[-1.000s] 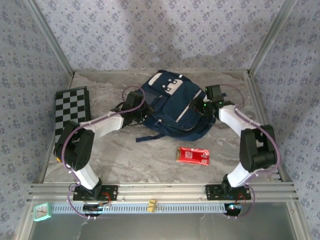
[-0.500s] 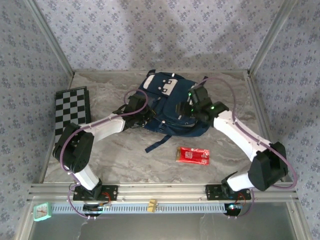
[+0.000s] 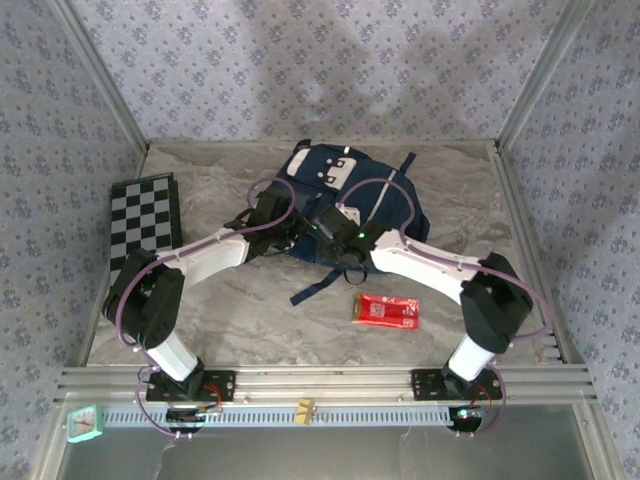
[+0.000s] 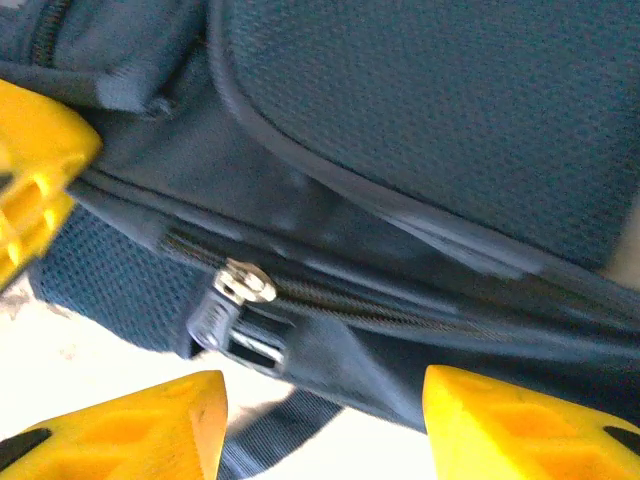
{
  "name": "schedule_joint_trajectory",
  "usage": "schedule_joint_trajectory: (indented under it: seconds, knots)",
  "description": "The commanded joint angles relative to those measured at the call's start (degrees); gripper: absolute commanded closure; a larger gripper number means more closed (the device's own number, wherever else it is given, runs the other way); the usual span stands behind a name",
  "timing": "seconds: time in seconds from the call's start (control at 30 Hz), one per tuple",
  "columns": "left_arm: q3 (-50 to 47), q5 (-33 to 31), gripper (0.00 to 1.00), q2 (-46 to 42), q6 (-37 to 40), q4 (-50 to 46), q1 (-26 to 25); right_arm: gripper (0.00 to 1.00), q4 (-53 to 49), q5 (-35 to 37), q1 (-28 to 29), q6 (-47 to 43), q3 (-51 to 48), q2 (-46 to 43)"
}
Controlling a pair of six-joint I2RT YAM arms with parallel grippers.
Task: Pack the student bag
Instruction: Zip the student bag at the top-center of the table.
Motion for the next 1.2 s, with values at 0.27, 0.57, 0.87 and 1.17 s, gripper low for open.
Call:
schedule_joint_trajectory:
  seconds: [0.27, 0.57, 0.87, 1.17]
  knots:
    - [-0.5, 1.1, 1.0, -4.1, -0.5, 3.5, -0.5, 0.54, 1.0, 8.2, 0.5, 9.7, 7.2, 8.3]
    - [-1.4, 1.1, 1.0, -5.0, 0.2, 3.3, 0.9, 0.7, -0.8, 9.3, 0.6, 7.0, 0.7, 3.2]
    - [-1.4, 1.1, 1.0, -5.1, 0.2, 3.3, 1.0, 0.67, 6.0, 1.5, 0.3, -0.6, -1.2, 2.9]
    - [-0.6, 0.9, 1.0, -5.2, 0.7, 2.4, 1.1, 0.63, 3.8, 1.4, -0.2, -4.5, -2.1, 2.9]
